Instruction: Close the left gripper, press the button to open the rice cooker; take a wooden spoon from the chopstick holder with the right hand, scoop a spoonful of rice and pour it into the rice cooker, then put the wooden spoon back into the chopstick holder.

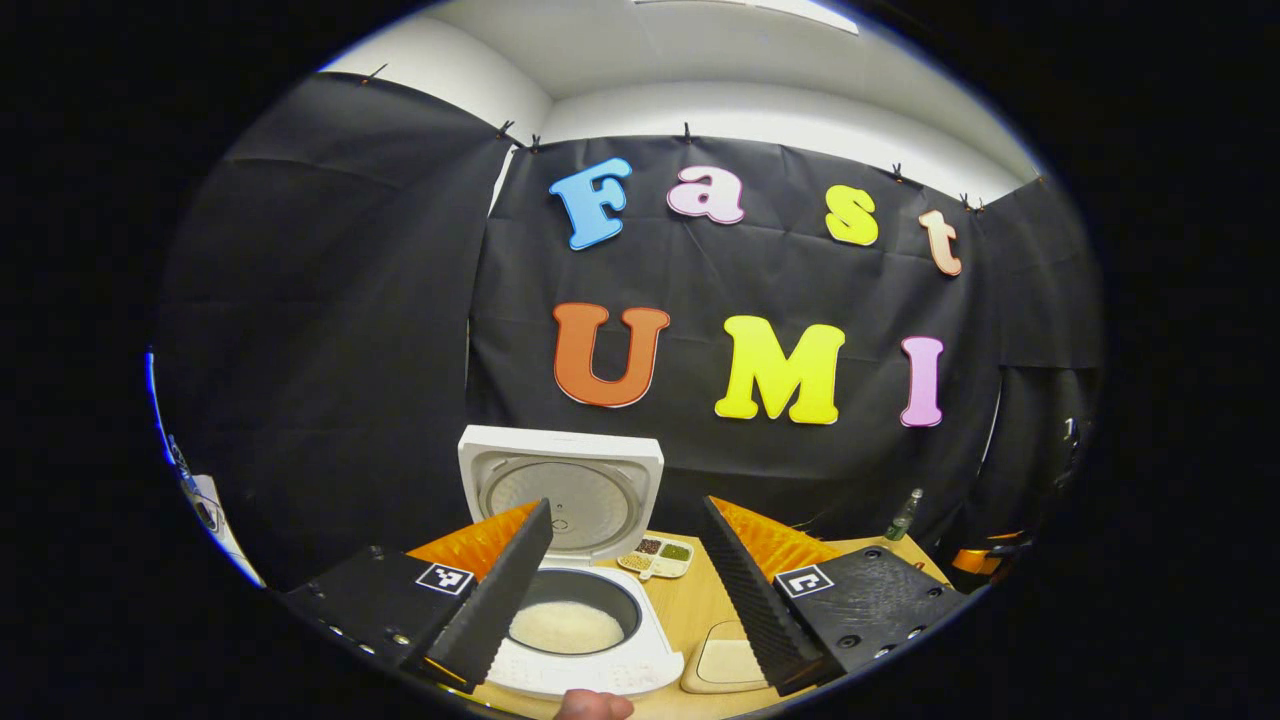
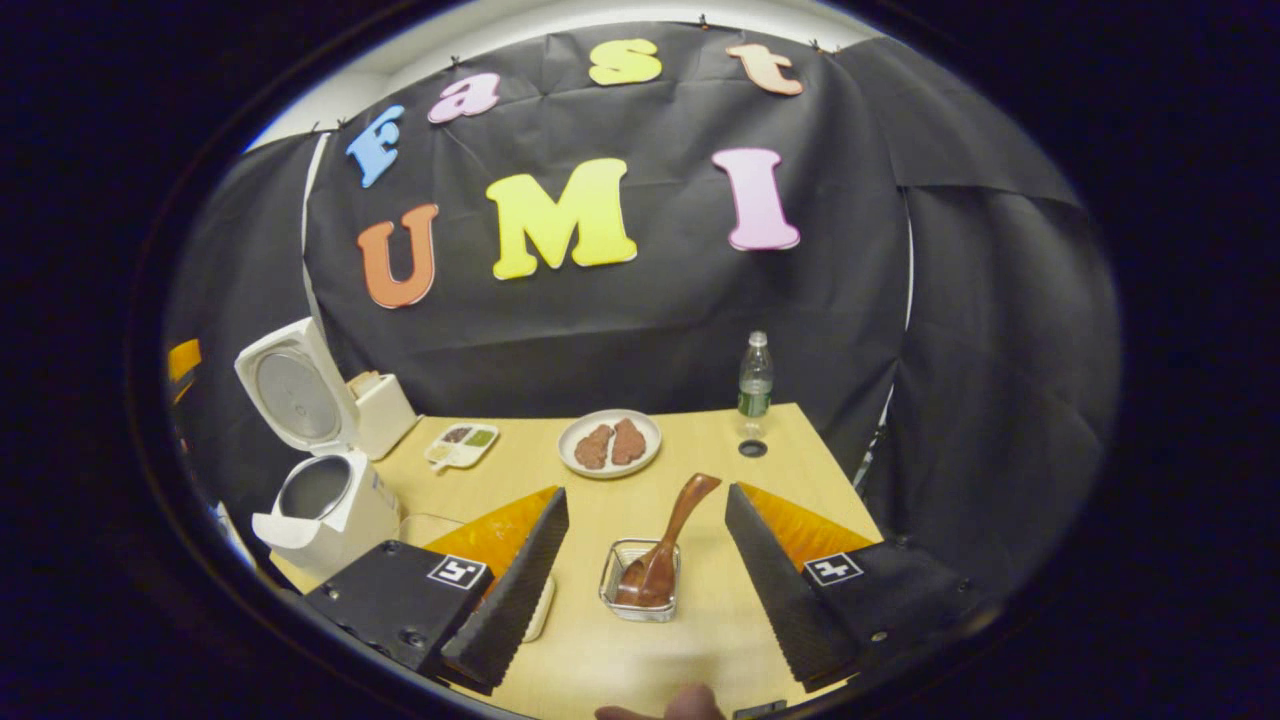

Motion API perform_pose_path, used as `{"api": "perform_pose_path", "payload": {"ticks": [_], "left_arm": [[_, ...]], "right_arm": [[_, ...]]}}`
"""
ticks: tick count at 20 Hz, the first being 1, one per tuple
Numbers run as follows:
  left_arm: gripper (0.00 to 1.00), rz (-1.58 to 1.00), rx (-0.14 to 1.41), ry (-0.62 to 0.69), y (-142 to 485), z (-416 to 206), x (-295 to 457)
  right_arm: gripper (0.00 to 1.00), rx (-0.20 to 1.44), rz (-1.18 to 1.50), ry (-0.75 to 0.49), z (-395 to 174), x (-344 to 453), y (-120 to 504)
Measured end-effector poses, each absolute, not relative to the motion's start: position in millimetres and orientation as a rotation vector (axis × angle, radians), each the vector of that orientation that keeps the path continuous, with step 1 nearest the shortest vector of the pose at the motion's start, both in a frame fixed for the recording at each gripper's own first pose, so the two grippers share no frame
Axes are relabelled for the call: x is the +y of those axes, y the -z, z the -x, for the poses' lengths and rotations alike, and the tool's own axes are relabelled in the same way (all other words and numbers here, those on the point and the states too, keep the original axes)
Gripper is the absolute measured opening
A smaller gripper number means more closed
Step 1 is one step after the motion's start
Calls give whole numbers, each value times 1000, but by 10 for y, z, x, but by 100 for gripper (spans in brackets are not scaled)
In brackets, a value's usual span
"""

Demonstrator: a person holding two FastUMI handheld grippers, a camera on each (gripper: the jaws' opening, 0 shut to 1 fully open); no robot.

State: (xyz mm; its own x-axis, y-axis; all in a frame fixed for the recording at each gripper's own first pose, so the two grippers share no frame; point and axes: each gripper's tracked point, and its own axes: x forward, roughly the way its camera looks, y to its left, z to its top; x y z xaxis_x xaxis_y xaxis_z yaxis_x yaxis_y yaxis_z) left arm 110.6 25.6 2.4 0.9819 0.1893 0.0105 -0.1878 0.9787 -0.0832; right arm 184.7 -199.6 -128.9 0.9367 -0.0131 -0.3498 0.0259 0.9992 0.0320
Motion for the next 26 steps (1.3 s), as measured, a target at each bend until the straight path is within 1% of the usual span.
{"api": "perform_pose_path", "payload": {"ticks": [8, 11, 14, 15, 16, 17, 19, 22, 23, 24, 25, 26], "left_arm": [[94, 48, 22, -190, 114, -1310, -97], [94, 49, 36, -199, 137, -1420, -199], [94, 47, 49, -228, 167, -1494, -237], [94, 52, 54, -237, 170, -1505, -246], [94, 58, 63, -247, 186, -1512, -241], [94, 62, 69, -254, 203, -1504, -247], [94, 65, 69, -263, 215, -1489, -239], [94, 69, 87, -278, 253, -1447, -157], [94, 77, 88, -280, 256, -1423, -125], [94, 88, 85, -279, 255, -1393, -94], [94, 97, 79, -278, 245, -1357, -71], [94, 101, 74, -277, 244, -1318, -30]], "right_arm": [[99, 544, -132, -17, -2596, -2226, 2059], [98, 629, -189, -46, -2792, -2273, 2403], [95, 676, -241, -82, -2972, -2240, 2553], [87, 684, -242, -92, -3017, -2235, 2585], [85, 689, -243, -99, -3065, -2232, 2600], [78, 688, -240, -105, -3112, -2234, 2593], [61, 682, -211, -118, -3158, -2217, 2596], [35, 677, -208, -86, -3123, -2261, 2562], [36, 672, -218, -75, -3084, -2248, 2530], [25, 666, -231, -68, -3023, -2219, 2478], [30, 661, -242, -65, -2954, -2182, 2432], [25, 656, -250, -59, -2885, -2151, 2390]]}}
